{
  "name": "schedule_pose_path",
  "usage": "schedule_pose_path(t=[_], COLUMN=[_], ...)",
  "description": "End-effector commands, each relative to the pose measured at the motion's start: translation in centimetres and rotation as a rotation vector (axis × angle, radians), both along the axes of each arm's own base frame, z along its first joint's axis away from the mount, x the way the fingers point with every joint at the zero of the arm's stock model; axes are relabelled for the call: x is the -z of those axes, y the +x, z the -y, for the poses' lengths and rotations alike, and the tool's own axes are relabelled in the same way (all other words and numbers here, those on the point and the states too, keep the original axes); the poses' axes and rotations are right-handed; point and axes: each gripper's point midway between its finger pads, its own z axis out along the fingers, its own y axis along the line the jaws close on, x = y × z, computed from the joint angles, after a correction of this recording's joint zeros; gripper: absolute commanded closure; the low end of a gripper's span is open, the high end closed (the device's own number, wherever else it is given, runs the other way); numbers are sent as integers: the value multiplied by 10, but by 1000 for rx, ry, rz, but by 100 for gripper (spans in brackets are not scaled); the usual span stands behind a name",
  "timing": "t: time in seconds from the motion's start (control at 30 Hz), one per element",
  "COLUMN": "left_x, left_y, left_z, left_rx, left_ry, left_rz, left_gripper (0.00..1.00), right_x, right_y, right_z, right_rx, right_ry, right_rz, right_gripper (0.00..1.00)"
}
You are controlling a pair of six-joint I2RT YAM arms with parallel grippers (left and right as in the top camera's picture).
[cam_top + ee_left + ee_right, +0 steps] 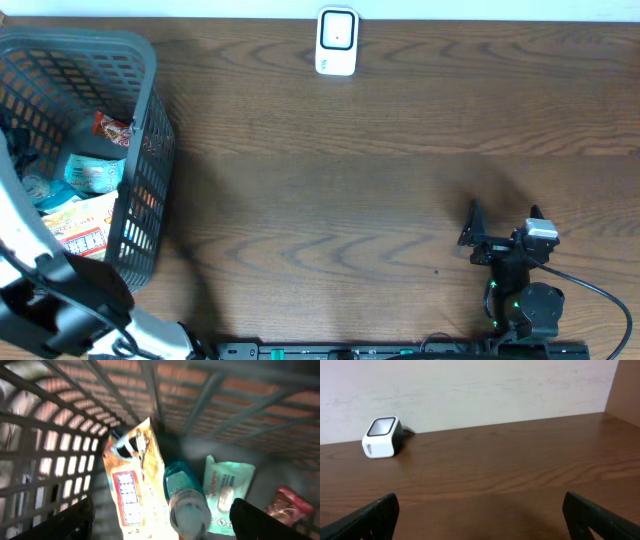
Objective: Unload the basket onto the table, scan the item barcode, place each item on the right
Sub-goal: 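Reach the left gripper into the basket and grasp the blue bottle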
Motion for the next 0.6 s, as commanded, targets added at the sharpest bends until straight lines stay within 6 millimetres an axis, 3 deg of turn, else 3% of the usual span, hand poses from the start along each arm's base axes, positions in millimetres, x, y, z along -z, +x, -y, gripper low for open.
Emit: schedule_pose_path(t=[0.0,0.57], left_x=[21,79], left_y=[2,1], left_z=[3,15], left_rx=[-49,-127], left_ry=[-98,-212], left_rz=[11,-38], left_gripper=[14,14], right_x=[1,1], right_y=[0,0], right_z=[-2,-3], right_rx=[-10,-10], right_ry=[-13,-13], right_rz=[0,0], right_gripper=[1,1])
